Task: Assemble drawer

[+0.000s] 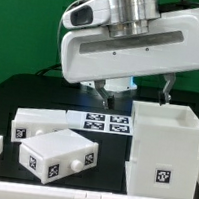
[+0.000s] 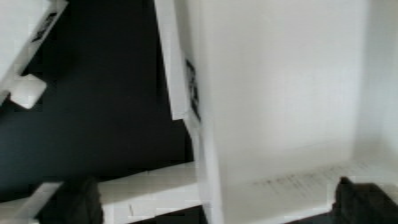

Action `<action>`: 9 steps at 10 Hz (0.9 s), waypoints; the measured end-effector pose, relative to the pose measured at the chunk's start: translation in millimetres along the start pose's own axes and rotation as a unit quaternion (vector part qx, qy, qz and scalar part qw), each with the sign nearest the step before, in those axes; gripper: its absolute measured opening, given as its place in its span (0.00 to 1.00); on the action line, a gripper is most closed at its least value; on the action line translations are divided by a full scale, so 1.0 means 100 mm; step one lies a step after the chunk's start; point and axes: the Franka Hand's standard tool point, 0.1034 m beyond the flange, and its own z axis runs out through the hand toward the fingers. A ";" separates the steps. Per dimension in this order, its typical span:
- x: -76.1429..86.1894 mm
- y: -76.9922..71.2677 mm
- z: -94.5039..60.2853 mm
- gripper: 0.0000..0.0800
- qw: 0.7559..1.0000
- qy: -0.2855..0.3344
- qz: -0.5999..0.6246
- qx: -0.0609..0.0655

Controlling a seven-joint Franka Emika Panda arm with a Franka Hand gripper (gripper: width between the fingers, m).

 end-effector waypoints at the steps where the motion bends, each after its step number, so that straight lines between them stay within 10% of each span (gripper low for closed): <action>1: 0.00 -0.02 0.00 0.81 1.000 0.000 -0.002 0.000; 8: -0.11 0.03 0.26 0.81 1.000 -0.016 -0.002 -0.024; 9: -0.11 0.03 0.26 0.66 1.000 -0.016 -0.002 -0.024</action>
Offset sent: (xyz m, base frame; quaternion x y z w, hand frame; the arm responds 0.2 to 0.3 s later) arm -0.0234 -0.0206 -0.0322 -0.1397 -0.0552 -0.0155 0.9885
